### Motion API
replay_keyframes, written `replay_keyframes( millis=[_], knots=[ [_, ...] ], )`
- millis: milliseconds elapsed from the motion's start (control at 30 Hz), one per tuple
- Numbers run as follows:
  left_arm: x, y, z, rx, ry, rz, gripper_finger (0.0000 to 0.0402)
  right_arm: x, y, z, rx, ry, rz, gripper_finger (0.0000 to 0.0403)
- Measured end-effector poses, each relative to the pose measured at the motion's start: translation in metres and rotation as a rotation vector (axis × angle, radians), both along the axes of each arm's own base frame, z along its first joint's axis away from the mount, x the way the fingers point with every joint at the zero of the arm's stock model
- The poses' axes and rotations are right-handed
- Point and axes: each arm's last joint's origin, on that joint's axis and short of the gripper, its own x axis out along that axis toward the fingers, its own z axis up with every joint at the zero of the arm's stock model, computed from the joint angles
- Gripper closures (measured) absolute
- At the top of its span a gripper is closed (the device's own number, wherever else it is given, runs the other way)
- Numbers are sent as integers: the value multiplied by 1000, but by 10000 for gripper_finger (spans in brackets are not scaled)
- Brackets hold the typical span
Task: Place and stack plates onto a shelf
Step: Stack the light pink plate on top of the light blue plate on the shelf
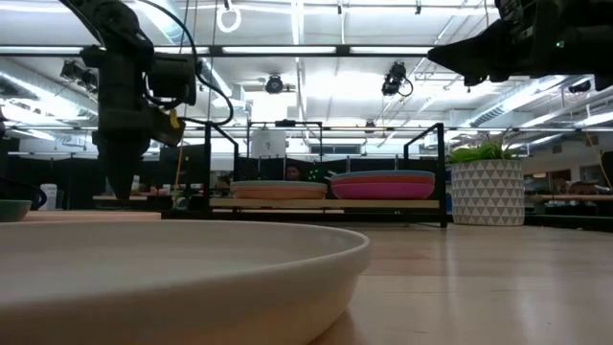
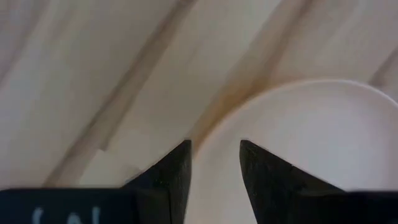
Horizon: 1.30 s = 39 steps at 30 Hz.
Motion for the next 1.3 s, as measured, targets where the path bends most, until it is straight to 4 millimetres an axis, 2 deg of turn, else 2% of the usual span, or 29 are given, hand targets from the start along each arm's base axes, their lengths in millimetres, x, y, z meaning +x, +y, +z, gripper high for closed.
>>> replay_keyframes(
  millis=[433,633,733,1067,1300],
  knots=[
    [12,-18,2,55,-23,-109,260,0,0,0,0,0,0,383],
    [30,-25,10,82,-64,-211,260,0,0,2,1,-16,-1,383],
    [43,-25,8,79,-48,-259,260,0,0,2,1,-16,-2,383],
    [82,-23,-6,51,26,-570,260,0,0,0,3,3,2,383],
    [80,-25,-14,29,97,-765,260,0,0,-1,7,6,6,383]
  ],
)
